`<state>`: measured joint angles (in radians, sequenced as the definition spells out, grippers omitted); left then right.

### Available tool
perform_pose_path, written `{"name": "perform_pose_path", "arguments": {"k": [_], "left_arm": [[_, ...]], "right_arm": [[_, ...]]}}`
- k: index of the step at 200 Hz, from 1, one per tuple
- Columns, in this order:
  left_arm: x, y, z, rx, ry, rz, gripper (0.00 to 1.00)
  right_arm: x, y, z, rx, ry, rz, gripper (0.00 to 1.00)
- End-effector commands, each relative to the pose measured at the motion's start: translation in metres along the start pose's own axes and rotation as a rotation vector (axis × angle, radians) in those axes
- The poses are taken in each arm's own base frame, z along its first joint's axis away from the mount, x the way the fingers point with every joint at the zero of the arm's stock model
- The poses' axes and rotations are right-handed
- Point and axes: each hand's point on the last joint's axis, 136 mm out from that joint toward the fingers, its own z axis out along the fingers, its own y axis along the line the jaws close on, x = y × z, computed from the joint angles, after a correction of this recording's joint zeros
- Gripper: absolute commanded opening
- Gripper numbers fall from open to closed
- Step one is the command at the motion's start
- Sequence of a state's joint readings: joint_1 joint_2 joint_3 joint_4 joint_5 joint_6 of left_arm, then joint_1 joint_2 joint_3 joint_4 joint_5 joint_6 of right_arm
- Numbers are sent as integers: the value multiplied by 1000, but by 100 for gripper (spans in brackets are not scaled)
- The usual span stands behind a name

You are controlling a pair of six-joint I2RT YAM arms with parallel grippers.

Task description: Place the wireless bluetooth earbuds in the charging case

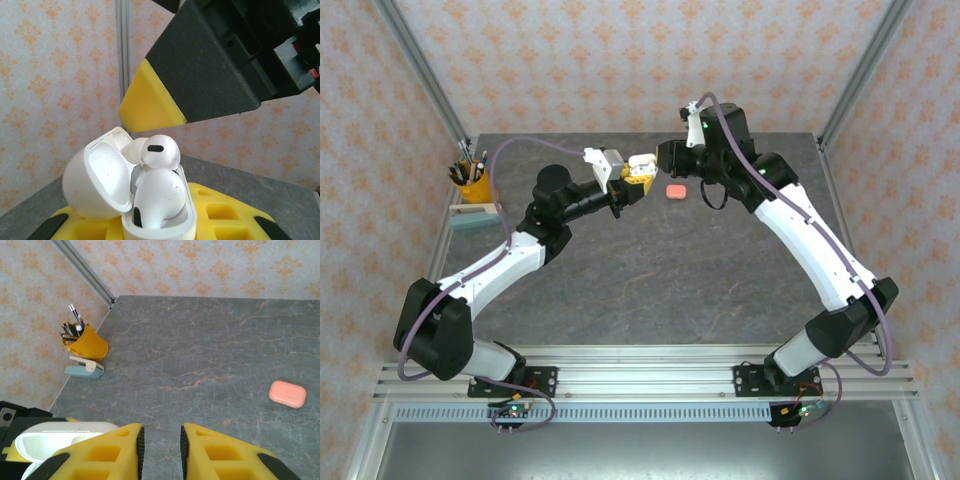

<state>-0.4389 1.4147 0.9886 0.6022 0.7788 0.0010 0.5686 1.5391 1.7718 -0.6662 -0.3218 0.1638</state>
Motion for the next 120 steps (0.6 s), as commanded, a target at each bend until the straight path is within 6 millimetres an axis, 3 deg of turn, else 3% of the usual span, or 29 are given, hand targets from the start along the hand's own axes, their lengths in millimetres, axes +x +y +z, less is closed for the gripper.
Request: {"name": "perform_pose_path", "arguments": {"k": [1, 70, 104, 120], "left_arm": [[-28, -5, 2, 27, -70, 71, 0], [-27, -5, 3, 28, -67, 70, 0], [-27, -7, 2, 35, -64, 73, 0], [-26, -6, 2, 34, -61, 73, 0]], "right_arm": [[3, 7, -3, -35, 42, -36, 27], [15, 27, -3, -163, 108, -62, 26], [4, 26, -8, -270, 82, -3, 25], [-4, 16, -11, -312, 62, 56, 25]]}}
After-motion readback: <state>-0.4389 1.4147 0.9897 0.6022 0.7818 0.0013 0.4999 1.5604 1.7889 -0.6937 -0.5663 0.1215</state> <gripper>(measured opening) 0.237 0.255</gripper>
